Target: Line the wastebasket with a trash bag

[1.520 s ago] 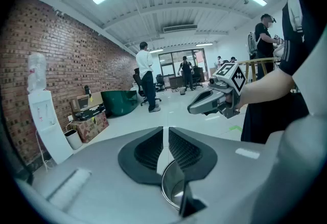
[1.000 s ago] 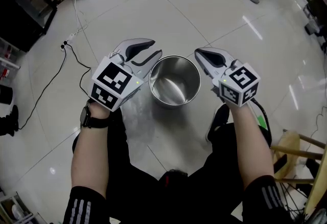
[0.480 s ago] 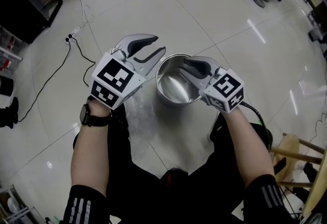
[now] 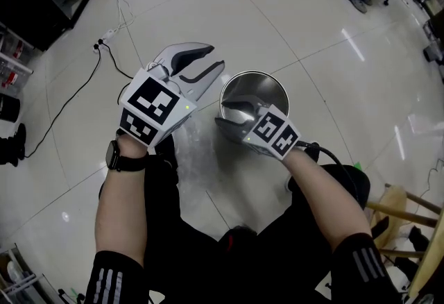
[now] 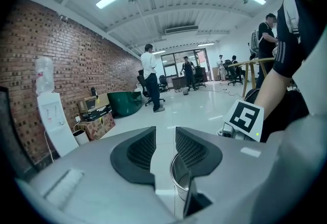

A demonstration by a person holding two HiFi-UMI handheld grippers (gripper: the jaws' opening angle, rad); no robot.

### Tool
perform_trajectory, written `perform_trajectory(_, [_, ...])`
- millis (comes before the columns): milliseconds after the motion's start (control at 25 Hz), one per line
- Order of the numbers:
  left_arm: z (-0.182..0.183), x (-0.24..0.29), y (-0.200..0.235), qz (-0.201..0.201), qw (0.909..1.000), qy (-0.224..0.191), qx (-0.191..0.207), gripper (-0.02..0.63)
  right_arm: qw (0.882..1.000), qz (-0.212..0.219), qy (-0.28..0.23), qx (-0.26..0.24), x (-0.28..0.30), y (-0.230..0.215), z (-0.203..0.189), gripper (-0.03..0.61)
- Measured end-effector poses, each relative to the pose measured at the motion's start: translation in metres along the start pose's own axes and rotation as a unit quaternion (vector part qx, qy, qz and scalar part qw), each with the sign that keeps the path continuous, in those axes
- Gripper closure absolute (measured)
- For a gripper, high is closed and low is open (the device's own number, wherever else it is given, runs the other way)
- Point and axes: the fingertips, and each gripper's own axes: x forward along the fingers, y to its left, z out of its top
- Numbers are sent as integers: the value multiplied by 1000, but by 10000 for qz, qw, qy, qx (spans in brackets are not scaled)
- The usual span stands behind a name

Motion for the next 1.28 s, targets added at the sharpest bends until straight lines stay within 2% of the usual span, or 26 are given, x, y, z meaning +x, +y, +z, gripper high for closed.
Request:
perform_trajectory(360, [-29, -25, 16, 145, 9995, 241, -157, 489, 9961, 591, 646, -121, 67, 35, -33, 361])
perform_trajectory(720, [-32, -49, 33, 271, 9991, 144, -293, 489, 9818, 1146, 1462, -394, 132, 92, -89, 322])
perform_trajectory(1000, [-46, -66, 41, 315, 9986, 188, -389, 489, 9688, 1117, 2164, -456, 163, 99, -144, 319])
perform_trajectory(1280, [-54, -81, 51, 396, 9979, 199, -463, 489, 9550, 1137, 2711, -394, 183, 103, -178, 330])
